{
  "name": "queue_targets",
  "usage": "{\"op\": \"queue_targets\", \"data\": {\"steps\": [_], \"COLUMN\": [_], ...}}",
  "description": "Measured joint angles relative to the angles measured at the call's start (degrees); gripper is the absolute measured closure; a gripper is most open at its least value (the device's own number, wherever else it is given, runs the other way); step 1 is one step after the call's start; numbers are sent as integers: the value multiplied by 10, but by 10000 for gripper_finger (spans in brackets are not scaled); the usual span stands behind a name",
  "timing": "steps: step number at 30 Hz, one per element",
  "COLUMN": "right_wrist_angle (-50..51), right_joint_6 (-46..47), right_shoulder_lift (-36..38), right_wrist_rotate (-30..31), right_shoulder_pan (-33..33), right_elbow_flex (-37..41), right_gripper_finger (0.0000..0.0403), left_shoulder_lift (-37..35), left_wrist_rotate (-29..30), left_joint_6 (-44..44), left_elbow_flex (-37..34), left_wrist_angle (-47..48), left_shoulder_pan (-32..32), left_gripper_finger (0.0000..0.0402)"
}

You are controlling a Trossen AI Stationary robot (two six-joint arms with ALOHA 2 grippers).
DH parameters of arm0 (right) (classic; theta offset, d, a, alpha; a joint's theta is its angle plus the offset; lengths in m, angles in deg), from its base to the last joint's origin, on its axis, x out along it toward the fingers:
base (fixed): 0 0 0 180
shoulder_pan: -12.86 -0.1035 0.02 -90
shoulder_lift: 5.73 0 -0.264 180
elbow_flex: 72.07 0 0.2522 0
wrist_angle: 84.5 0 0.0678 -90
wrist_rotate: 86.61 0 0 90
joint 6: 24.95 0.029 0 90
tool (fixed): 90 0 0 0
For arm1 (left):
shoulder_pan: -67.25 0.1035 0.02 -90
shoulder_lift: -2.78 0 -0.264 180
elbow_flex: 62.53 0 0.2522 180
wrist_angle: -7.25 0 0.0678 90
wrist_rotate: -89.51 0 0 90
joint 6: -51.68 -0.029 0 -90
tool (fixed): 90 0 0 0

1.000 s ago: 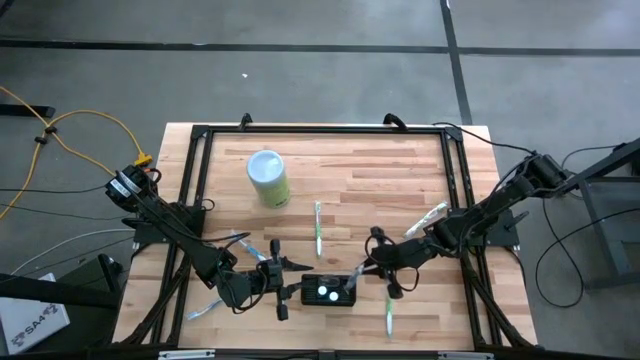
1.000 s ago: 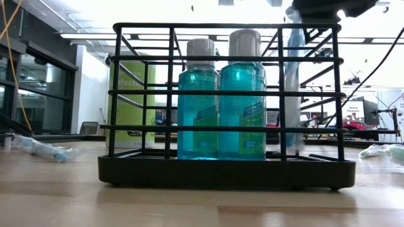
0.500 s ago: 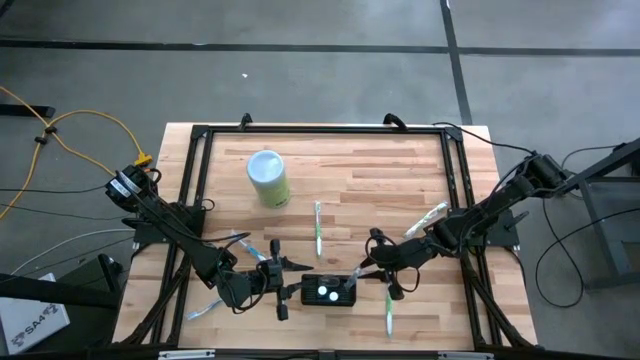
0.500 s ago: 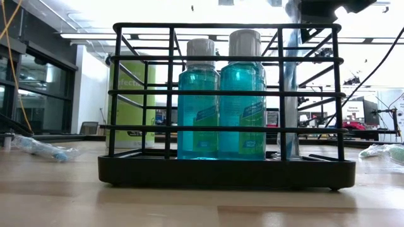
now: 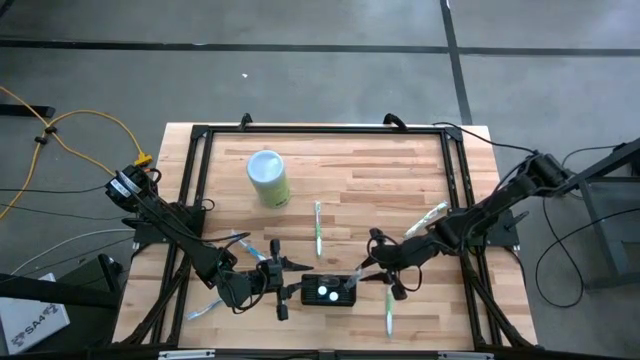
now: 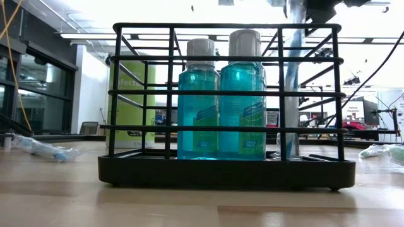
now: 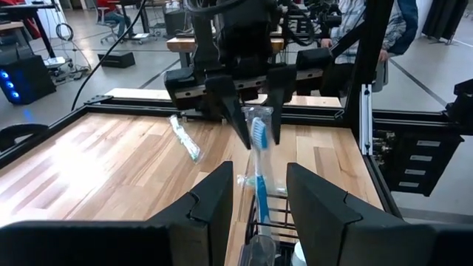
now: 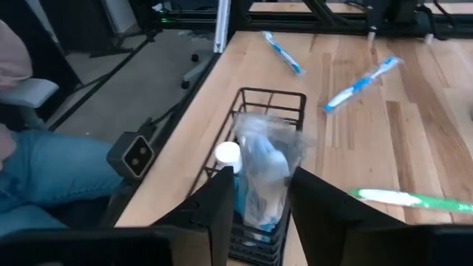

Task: Pick & Place toothbrushing station
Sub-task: Put the top blue toothbrush into the mesh organizer

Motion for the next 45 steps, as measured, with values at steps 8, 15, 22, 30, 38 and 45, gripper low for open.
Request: {"op": "queue_targets", "data": {"steps": [8, 15, 22, 30, 38, 45], "right_wrist_angle": [24, 48, 44, 46, 48, 59], "right_joint_6": [-11, -17, -17, -52, -63, -112], "right_shoulder_lift": [38, 68, 109, 146, 149, 149], "right_wrist_rotate": [-2, -16, -59, -76, -74, -74], "right_shoulder_pan": [3, 18, 43, 52, 52, 52], "right_elbow_flex": [-1, -1, -1, -1, -1, -1], "right_gripper_finger": [261, 249, 248, 250, 251, 251], "left_shoulder_lift": [0, 0, 0, -21, -61, -64], "left_wrist_rotate": [0, 0, 0, -4, -16, -120], "left_joint_6": [1, 1, 70, 303, 606, 613], "left_elbow_flex": [0, 0, 0, 0, 0, 0], "left_wrist_angle": [0, 0, 48, 255, 466, 504], "left_shoulder_pan": [0, 0, 0, -21, -21, -4], "left_gripper_finger": [279, 279, 279, 279, 279, 279]}}
